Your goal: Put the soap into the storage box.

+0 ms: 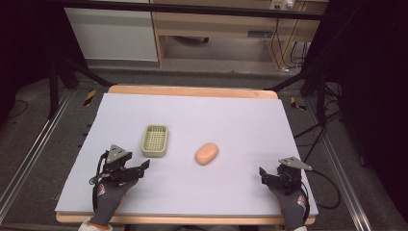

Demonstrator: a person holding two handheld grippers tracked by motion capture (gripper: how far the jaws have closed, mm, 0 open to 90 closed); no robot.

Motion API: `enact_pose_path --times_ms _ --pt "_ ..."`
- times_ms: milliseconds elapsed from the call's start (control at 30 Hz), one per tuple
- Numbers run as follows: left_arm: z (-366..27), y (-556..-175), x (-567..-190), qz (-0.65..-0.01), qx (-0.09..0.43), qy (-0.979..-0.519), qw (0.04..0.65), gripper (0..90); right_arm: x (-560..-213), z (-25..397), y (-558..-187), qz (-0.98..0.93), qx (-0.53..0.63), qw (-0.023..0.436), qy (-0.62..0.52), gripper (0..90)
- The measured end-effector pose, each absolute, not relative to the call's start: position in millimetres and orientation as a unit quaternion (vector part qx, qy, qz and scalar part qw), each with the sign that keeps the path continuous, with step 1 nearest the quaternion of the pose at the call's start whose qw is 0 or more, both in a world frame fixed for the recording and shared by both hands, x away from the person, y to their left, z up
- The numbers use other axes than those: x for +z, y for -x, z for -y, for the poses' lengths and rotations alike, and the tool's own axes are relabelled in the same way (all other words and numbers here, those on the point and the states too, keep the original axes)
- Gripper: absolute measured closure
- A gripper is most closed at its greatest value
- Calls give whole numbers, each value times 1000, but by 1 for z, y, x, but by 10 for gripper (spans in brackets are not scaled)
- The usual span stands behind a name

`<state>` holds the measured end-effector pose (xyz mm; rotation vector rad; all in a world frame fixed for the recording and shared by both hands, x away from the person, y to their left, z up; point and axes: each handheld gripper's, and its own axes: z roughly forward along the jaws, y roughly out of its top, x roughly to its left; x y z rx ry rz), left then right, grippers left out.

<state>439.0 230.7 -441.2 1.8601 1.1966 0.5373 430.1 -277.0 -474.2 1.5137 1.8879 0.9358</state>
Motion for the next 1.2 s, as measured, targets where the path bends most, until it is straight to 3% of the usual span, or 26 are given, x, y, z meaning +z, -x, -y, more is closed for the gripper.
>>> enact_pose_path --times_ms 1200 --pt "-177 -461 -399 -420 198 -759 457 234 -473 276 -428 -701 346 282 -556 122"
